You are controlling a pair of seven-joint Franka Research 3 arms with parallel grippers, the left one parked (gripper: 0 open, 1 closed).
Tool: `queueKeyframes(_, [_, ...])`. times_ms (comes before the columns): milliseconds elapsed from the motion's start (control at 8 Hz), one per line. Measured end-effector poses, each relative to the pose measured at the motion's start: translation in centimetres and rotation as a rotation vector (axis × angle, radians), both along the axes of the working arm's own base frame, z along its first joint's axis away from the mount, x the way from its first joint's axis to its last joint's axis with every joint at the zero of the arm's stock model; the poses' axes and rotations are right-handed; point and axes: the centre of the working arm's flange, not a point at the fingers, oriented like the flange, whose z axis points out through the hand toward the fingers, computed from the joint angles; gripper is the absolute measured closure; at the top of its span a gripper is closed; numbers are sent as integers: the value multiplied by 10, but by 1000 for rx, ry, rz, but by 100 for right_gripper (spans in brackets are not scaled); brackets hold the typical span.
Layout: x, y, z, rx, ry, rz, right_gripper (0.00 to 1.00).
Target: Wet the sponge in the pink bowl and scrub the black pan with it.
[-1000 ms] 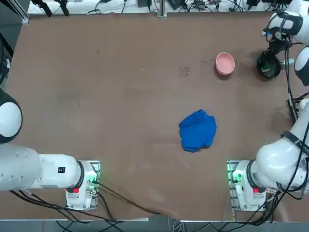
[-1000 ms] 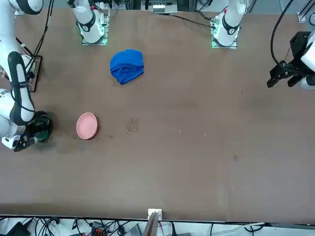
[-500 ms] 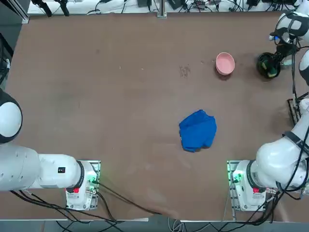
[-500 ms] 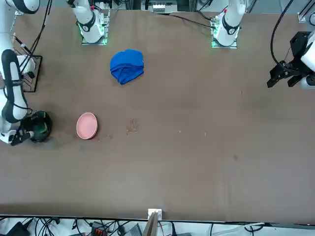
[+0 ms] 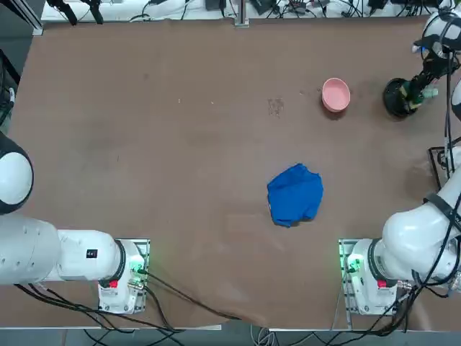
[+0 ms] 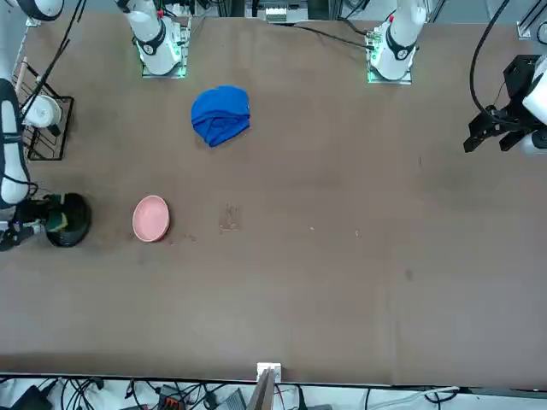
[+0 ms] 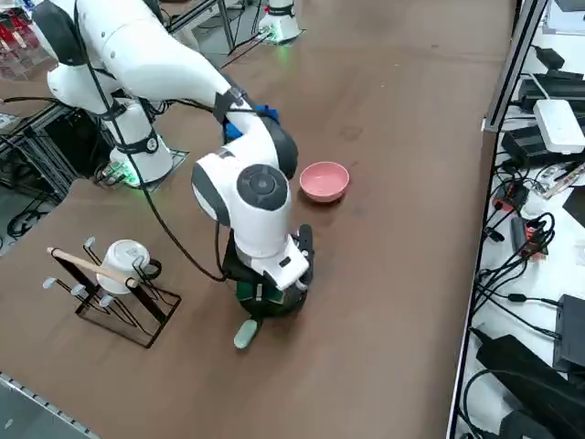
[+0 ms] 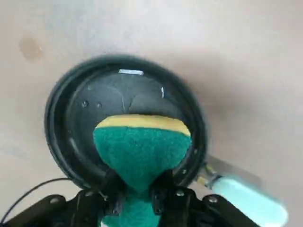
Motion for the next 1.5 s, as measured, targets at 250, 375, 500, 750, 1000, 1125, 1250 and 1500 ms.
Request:
queueKeyframes(250, [18, 19, 39, -18, -55, 34, 69])
queueKeyframes(375, [27, 41, 62, -19, -65, 66, 69])
queueKeyframes(500, [35, 69, 83, -20, -69, 92, 69])
queueKeyframes(750, [46, 130, 116, -23, -61, 100, 69])
queueKeyframes(1000, [56, 211, 132, -14, -49, 82, 70])
queueKeyframes(1125, [59, 254, 134, -19, -43, 66, 70])
queueKeyframes(1250, [60, 296, 133, -27, -36, 46, 70])
queueKeyframes(1500, [51, 397, 122, -48, -14, -32, 70])
